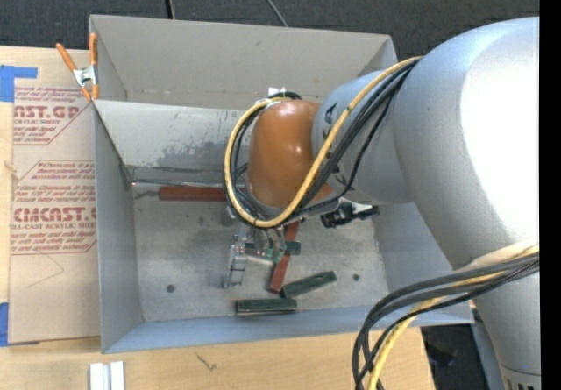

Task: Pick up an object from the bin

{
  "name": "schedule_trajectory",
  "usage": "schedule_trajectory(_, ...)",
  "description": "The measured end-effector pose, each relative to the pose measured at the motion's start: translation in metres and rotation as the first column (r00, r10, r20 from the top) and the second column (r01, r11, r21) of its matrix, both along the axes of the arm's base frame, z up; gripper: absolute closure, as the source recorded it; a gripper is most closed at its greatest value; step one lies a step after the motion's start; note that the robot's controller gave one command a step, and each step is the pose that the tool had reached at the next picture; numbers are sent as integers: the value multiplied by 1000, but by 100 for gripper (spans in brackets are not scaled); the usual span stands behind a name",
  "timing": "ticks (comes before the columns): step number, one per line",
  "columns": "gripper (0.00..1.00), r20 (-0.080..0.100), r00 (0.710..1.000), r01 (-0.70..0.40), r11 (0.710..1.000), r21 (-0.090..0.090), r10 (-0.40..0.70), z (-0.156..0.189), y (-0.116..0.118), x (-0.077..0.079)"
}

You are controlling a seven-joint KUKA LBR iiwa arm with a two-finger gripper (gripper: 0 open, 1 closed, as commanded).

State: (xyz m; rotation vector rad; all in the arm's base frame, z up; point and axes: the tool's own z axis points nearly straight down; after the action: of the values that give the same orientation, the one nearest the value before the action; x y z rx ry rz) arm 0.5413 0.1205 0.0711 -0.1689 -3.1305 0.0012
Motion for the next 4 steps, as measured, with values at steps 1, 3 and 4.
schedule_trajectory(1, 0, 7, 988, -153, 988, 2, 153, 1, -37, 11)
schedule_trajectory(3, 100, 7, 983, -184, 983, 2, 184, 8, -78, 4)
schedule_trajectory(4, 100, 9, 978, -207, 978, 3, 207, 3, -126, 14)
